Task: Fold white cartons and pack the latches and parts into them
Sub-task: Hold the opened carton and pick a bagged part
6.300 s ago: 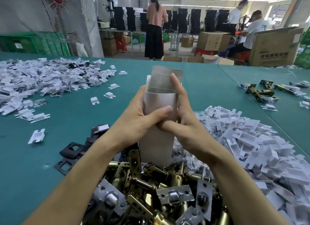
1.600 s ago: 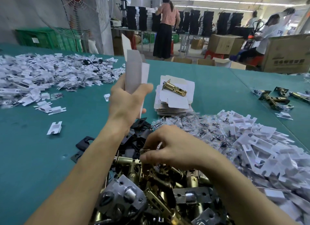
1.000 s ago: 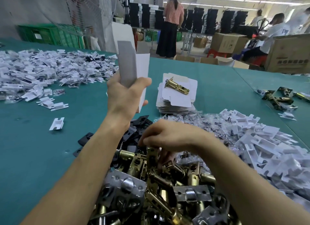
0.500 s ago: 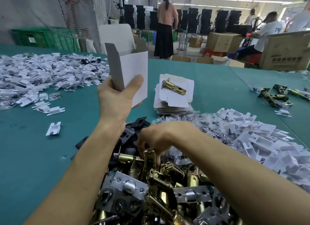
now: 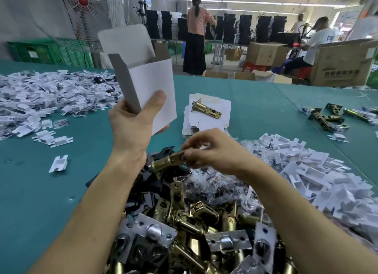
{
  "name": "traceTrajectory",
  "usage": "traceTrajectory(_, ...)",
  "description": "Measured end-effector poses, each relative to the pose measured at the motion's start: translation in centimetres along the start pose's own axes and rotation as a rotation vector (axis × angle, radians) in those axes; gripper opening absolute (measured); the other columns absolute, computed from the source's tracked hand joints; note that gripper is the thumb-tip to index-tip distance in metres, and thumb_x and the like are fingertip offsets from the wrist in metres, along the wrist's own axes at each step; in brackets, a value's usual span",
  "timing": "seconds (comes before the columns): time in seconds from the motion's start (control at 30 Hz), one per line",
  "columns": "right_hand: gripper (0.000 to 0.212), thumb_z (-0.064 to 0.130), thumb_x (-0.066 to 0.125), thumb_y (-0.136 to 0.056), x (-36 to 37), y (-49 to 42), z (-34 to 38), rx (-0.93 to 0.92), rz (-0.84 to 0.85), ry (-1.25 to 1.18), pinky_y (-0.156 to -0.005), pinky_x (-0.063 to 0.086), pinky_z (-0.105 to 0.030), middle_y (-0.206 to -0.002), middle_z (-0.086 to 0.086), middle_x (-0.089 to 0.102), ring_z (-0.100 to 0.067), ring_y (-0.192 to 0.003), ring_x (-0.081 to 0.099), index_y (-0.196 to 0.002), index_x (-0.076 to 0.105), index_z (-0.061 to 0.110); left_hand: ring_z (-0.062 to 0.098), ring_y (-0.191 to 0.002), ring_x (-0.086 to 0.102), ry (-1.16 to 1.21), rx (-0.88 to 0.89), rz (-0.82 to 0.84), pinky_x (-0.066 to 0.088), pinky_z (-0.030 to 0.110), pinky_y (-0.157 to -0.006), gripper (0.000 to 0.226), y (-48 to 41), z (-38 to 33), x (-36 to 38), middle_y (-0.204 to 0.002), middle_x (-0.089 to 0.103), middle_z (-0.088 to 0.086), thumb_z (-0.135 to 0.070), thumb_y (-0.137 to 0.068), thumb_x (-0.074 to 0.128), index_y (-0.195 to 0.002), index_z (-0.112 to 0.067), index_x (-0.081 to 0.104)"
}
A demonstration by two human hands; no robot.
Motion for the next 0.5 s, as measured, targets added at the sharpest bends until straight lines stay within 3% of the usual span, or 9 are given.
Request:
traceTrajectory(0.1, 0.006, 0.000, 0.062, -0.093, -3.2, 1.7, -1.8, 0.098, -0.235, -0.454, -0.070, 0.061, -0.028, -0.089, -0.016, 0.069, -0.023, -0.073, 0.073, -0.096, 0.067, 0.001, 0.020, -0.081, 0.075, -0.018, 0.037, 0.046, 0.061, 0.037, -0.058, 0.025, 0.3, -0.5, 0.6, -0.088, 0.078, -0.006, -0.033, -0.065, 0.085, -0.086, -0.024, 0.075)
traceTrajectory(0.17, 0.007, 0.000, 0.061, -0.094, -6.0, 3.3, -3.0, 0.123, -0.441, -0.557, -0.069, 0.060, -0.024, -0.098, -0.018, 0.067, -0.022, -0.072, 0.072, -0.096, 0.066, 0.005, 0.021, -0.082, 0.075, -0.051, -0.037, 0.126, 0.061, 0.038, -0.059, 0.030, 0.3, 0.5, 1.2, -0.089, 0.078, -0.006, -0.033, -0.060, 0.085, -0.087, -0.023, 0.075)
traceTrajectory(0.27, 0.013, 0.004, 0.063, -0.094, -10.9, 6.7, -2.3, 0.003, -0.765, -0.368, -0.073, 0.060, -0.024, -0.101, -0.014, 0.069, -0.018, -0.077, 0.073, -0.095, 0.068, 0.016, 0.018, -0.080, 0.075, -0.250, -0.241, 0.344, 0.061, 0.033, -0.060, 0.051, 1.3, 3.5, 2.7, -0.087, 0.077, -0.006, -0.038, -0.047, 0.086, -0.092, -0.020, 0.071)
traceTrajectory(0.33, 0.017, 0.007, 0.064, -0.093, -13.1, 9.1, -0.5, -0.140, -0.927, -0.193, -0.075, 0.059, -0.023, -0.098, -0.004, 0.070, -0.014, -0.081, 0.072, -0.107, 0.067, 0.017, 0.015, -0.075, 0.074, -0.377, -0.315, 0.454, 0.061, 0.031, -0.060, 0.055, 2.4, 4.9, 3.4, -0.085, 0.077, -0.003, -0.036, -0.045, 0.086, -0.094, -0.017, 0.070)
traceTrajectory(0.4, 0.026, 0.008, 0.066, -0.093, -14.1, 10.7, 1.6, -0.295, -0.990, -0.116, -0.078, 0.058, -0.022, -0.098, 0.005, 0.070, -0.012, -0.082, 0.072, -0.118, 0.063, 0.015, 0.016, -0.072, 0.074, -0.426, -0.355, 0.515, 0.063, 0.036, -0.061, 0.050, 3.0, 5.7, 3.7, -0.083, 0.077, 0.001, -0.030, -0.048, 0.088, -0.092, -0.014, 0.072)
traceTrajectory(0.5, 0.034, 0.005, 0.069, -0.090, -13.7, 11.4, 4.5, -0.451, -0.923, 0.022, -0.079, 0.058, -0.024, -0.100, 0.006, 0.070, -0.012, -0.083, 0.073, -0.119, 0.062, 0.020, 0.029, -0.087, 0.075, -0.488, -0.425, 0.643, 0.062, 0.045, -0.079, 0.054, 4.0, 6.8, 4.3, -0.094, 0.078, 0.009, -0.020, -0.051, 0.097, -0.100, -0.011, 0.074)
Point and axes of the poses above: each hand's wrist, its own y-axis away from the middle knuckle, its own x-axis out of the palm, z = x × y, the point moved 10 cm from there along -y, towards the middle knuckle
